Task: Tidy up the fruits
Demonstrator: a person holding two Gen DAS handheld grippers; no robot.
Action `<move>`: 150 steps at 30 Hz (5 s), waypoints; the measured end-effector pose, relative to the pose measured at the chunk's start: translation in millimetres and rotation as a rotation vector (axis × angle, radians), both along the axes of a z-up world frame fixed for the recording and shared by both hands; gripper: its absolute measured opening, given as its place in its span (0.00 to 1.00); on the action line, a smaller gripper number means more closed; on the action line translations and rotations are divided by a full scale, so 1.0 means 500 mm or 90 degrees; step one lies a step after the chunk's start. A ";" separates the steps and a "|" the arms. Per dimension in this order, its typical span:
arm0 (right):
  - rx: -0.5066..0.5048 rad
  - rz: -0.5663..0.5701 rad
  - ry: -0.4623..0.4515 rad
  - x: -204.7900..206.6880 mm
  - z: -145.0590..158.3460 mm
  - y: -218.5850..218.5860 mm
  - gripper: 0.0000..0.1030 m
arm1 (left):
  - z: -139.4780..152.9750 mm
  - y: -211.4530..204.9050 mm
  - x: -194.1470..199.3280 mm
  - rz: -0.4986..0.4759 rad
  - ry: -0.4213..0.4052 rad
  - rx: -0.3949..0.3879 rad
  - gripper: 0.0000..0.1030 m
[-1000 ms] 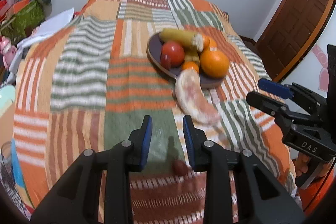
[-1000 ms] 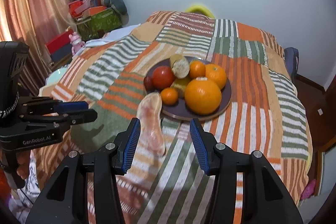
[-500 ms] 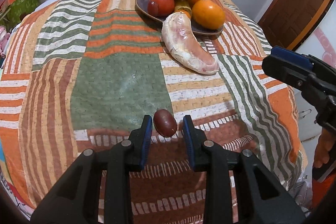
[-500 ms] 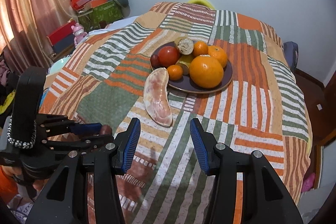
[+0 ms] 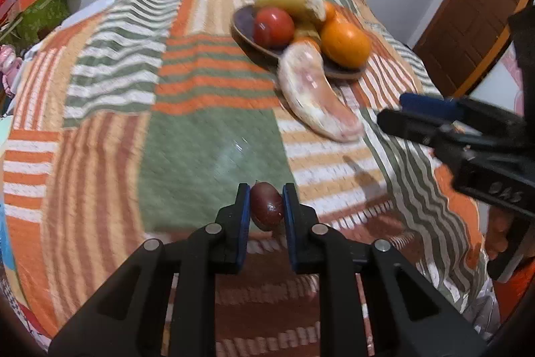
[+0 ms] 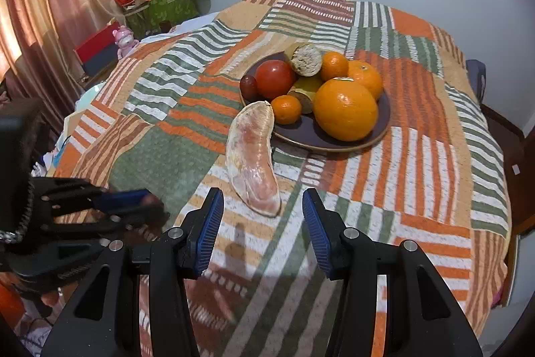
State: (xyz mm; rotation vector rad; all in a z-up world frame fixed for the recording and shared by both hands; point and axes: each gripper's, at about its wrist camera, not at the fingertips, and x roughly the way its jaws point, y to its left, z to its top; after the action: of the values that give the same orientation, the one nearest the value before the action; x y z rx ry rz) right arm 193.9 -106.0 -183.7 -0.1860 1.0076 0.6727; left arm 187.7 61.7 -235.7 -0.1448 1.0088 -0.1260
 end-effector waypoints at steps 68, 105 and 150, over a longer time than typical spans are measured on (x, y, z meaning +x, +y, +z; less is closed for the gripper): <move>0.079 -0.084 -0.128 0.227 0.088 -0.045 0.39 | 0.128 0.006 0.315 0.000 -0.134 -0.024 0.18; 0.074 -0.083 -0.062 0.263 0.030 -0.044 0.59 | 0.072 0.040 0.384 0.033 -0.072 -0.053 0.36; 0.214 -0.152 -0.400 -0.168 0.400 -0.184 1.00 | 0.507 -0.089 -0.257 0.037 -0.509 0.052 0.95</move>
State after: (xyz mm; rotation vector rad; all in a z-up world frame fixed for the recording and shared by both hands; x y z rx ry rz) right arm 109.9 -198.1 16.5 0.0228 0.2983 0.5059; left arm 59.2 17.2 17.9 -0.0393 0.2113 -0.0778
